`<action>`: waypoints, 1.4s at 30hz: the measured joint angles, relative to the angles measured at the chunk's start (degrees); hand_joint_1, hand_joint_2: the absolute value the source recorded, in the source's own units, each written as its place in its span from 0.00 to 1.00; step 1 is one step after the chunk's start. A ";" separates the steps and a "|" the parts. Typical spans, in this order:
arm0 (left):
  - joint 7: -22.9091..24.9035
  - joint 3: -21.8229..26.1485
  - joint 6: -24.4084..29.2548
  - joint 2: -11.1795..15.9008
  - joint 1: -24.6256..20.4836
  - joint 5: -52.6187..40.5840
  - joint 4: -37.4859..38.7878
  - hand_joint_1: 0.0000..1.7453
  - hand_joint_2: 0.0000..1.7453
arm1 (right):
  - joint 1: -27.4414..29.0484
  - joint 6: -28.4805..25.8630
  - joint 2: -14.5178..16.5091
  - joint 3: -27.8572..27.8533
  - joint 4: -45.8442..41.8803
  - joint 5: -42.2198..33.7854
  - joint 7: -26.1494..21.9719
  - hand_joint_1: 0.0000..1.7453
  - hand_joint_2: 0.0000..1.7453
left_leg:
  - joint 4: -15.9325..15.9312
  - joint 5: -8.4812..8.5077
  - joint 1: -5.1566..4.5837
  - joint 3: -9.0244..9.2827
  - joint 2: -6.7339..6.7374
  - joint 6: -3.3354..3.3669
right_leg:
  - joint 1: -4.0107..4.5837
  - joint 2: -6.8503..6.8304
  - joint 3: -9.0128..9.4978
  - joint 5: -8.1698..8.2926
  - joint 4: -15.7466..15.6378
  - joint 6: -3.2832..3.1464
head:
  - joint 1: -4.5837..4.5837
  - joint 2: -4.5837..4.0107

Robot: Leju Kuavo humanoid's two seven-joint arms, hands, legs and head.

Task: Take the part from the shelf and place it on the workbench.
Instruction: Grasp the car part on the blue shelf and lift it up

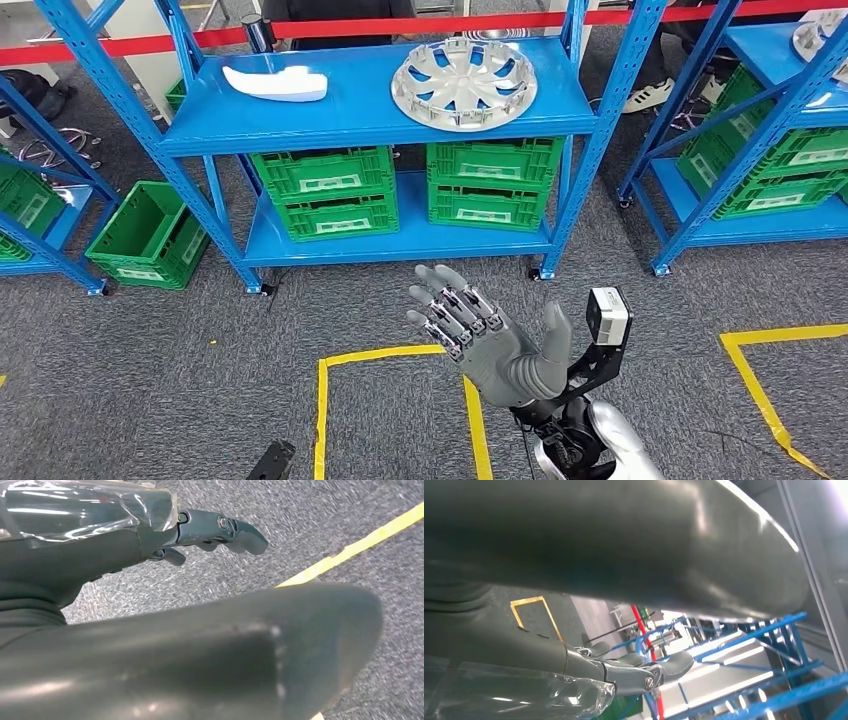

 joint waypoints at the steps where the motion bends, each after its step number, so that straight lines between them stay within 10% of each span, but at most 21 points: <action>1: 0.05 -0.13 0.06 0.02 -0.09 -0.03 0.00 0.00 0.00 | -0.06 0.45 -0.03 0.05 -0.51 -0.20 0.06 0.00 0.00 | -4.17 2.06 -0.25 2.00 -0.03 0.72 | 0.10 0.05 0.09 0.00 -0.03 0.00 | 0.01 0.00; 4: 0.43 -0.30 0.25 0.09 -0.48 -0.21 0.02 0.00 0.00 | -0.39 1.85 -0.05 0.16 -1.77 -0.57 0.14 0.00 0.00 | -11.96 4.46 -1.11 5.76 0.23 2.28 | 0.39 0.00 0.03 0.10 -0.06 0.17 | 0.07 0.00; 8: 1.03 -0.30 0.30 0.09 -0.72 -0.31 0.09 0.00 0.00 | -0.61 3.49 -0.15 0.38 -2.98 -0.60 0.28 0.00 0.00 | -13.87 5.41 -1.14 6.34 0.48 2.57 | 0.46 -0.25 -0.66 -0.22 0.72 0.79 | 0.10 0.00; 13: 1.63 -0.31 0.32 -0.15 -0.90 -0.48 0.15 0.00 0.00 | -0.66 4.34 -0.53 0.67 -3.46 -0.19 0.44 0.00 0.00 | -14.89 5.99 -0.84 6.40 0.59 2.70 | 0.04 -0.32 -8.03 -5.97 15.73 1.20 | 0.15 0.00; 17: 1.90 -0.33 0.32 -0.34 -0.91 -0.77 0.25 0.00 0.00 | -0.68 4.49 -0.74 0.90 -3.50 0.34 0.50 0.00 0.00 | -13.99 5.20 -0.69 6.55 0.38 1.60 | -0.82 -0.65 -2.26 -1.38 4.34 3.44 | 0.19 0.00; 24: 2.19 -0.33 0.24 -0.25 -1.13 -1.20 0.26 0.00 0.00 | -0.74 5.02 -0.49 1.04 -3.95 0.84 0.80 0.00 0.00 | -10.13 2.63 -0.37 4.88 0.31 -0.36 | -0.85 -0.32 0.77 -1.23 0.05 -0.15 | -0.02 0.00; 28: 2.21 -0.34 0.26 -0.14 -1.10 -1.25 0.32 0.00 0.00 | -0.64 5.18 -0.38 1.10 -4.05 0.92 0.84 0.00 0.00 | 4.28 -1.53 -0.23 -3.90 0.30 -0.93 | -0.48 -0.08 1.92 -2.34 0.04 -1.04 | -0.14 0.00; 30: 2.21 -0.34 0.26 -0.14 -1.06 -1.25 0.36 0.00 0.00 | -0.61 5.21 -0.38 1.12 -4.05 0.97 0.86 0.00 0.00 | 2.61 1.85 -0.35 -4.66 0.26 -0.31 | -0.15 0.19 2.99 -3.16 0.03 -1.03 | -0.13 0.00; 33: 2.21 -0.34 0.28 0.12 -1.07 -1.25 0.45 0.00 0.00 | -0.65 5.31 -0.30 1.14 -4.06 1.10 0.87 0.00 0.00 | -8.44 8.41 -1.05 -0.46 0.11 1.87 | 0.15 0.37 4.84 -4.49 -0.39 -0.88 | 0.10 0.00; 38: 2.20 -0.33 0.38 0.58 -0.98 -1.30 0.54 0.00 0.00 | -0.51 5.47 -0.04 1.20 -4.13 1.30 1.07 0.00 0.00 | -14.86 7.87 -2.00 4.27 0.17 4.12 | -0.17 0.09 5.29 -3.67 0.56 1.27 | -0.02 0.00; 42: 2.17 -0.31 0.37 0.38 -0.92 -1.33 0.55 0.00 0.00 | -0.63 5.63 -0.18 1.22 -4.18 1.31 1.08 0.00 0.00 | -16.35 6.67 -1.43 7.20 -0.07 4.15 | -0.38 -0.10 -3.11 -5.72 12.91 0.93 | 0.16 0.00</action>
